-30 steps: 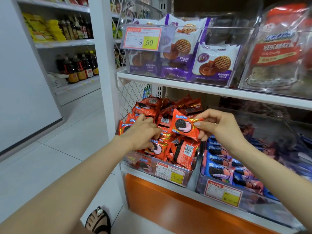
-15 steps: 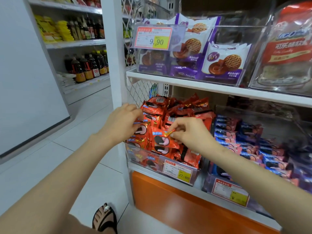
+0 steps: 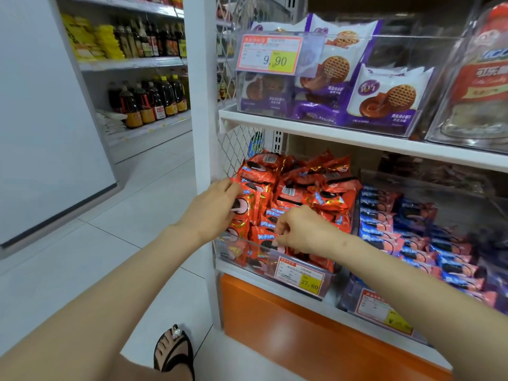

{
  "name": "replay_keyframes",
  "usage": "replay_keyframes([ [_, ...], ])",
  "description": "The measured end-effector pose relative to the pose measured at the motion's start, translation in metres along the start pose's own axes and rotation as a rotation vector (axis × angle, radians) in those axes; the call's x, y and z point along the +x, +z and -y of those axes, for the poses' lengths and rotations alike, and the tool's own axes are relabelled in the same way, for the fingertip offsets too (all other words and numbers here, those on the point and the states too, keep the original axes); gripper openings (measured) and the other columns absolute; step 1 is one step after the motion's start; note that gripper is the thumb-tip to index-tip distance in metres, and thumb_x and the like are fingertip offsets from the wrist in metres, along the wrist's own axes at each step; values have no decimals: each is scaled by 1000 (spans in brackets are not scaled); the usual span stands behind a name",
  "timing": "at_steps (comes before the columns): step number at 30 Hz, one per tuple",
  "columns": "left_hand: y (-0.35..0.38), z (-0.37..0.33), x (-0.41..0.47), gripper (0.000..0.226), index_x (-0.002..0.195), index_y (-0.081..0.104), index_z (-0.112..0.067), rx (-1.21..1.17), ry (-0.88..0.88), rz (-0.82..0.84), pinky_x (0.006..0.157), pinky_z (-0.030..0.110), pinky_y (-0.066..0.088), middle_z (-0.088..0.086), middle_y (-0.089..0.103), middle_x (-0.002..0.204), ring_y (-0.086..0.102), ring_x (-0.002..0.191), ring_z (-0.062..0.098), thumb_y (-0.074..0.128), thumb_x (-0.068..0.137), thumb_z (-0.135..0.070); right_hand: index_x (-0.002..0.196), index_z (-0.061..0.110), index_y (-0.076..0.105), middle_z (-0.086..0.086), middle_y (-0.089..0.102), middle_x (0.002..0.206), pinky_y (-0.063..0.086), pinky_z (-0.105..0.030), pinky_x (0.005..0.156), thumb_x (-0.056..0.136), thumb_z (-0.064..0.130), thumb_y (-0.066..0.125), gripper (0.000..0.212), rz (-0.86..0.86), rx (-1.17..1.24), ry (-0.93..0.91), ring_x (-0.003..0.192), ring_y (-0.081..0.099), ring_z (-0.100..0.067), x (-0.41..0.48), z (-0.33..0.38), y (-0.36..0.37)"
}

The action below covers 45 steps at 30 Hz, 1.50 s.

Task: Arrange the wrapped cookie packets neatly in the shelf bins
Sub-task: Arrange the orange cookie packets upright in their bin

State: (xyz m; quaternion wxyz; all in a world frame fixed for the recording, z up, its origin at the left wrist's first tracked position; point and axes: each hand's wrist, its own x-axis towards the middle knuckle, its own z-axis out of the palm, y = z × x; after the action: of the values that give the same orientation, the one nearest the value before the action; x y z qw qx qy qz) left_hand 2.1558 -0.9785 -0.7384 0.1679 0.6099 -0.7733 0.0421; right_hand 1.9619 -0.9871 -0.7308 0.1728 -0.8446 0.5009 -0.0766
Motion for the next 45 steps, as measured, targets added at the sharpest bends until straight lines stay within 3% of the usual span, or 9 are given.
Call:
replay_keyframes([
  [3,2,0,4,34,118,50,-9,30,11,-25,81,37,42,7,51,121,44,112,26,54,85,-4,82,5,71,-7,70,78,51,-26,63,80,19,75,15,-82,115,-9,55,56,-3,2,3,-2],
  [7,6,2,8,32,110,56,-8,66,93,-121,80,32,38,8,58,113,51,104,28,59,79,1,95,15,70,0,70,91,40,-27,68,75,32,77,27,-123,-135,-38,87,60,-16,0,5,2],
  [13,6,6,14,38,85,64,-7,139,179,-180,63,31,44,10,65,83,60,73,32,71,52,11,110,12,68,-5,67,97,40,-22,74,77,17,76,34,8,-121,-60,97,58,-18,2,-1,-1],
  [23,3,2,19,41,105,61,-8,55,185,-89,82,34,42,8,57,125,50,116,29,55,70,13,105,16,64,-2,69,94,35,-24,69,83,17,70,23,-32,-217,-115,95,59,-20,1,-4,7],
  [28,-1,0,22,45,118,48,-15,176,97,63,79,30,36,4,54,121,46,113,25,50,78,5,112,26,67,5,71,97,34,-23,81,87,25,65,26,-95,-228,-139,97,58,-13,-6,-6,-10],
  [32,2,-2,20,43,120,48,-15,174,96,26,79,29,37,4,54,123,47,115,24,52,80,2,104,28,69,11,66,83,38,-23,73,85,26,67,19,-322,-151,-133,85,57,-10,-16,-21,-42],
  [35,3,0,17,43,123,50,-14,95,87,27,84,28,36,4,53,126,46,117,24,52,83,0,98,30,71,19,56,75,40,-25,74,80,35,71,19,-303,-168,-88,86,54,-9,-24,-40,-62],
  [38,4,1,14,39,126,49,-14,42,135,15,96,26,31,4,51,130,44,121,22,59,87,-12,92,32,71,16,62,81,44,-27,73,71,53,72,29,-156,-166,-36,84,56,-8,-32,-55,-70],
  [45,5,-23,14,69,134,43,-21,-26,249,98,109,27,21,-3,37,144,28,135,16,72,75,-44,128,26,55,1,48,120,28,-34,99,71,71,58,73,-23,-591,26,119,36,-20,-37,-46,-51],
])
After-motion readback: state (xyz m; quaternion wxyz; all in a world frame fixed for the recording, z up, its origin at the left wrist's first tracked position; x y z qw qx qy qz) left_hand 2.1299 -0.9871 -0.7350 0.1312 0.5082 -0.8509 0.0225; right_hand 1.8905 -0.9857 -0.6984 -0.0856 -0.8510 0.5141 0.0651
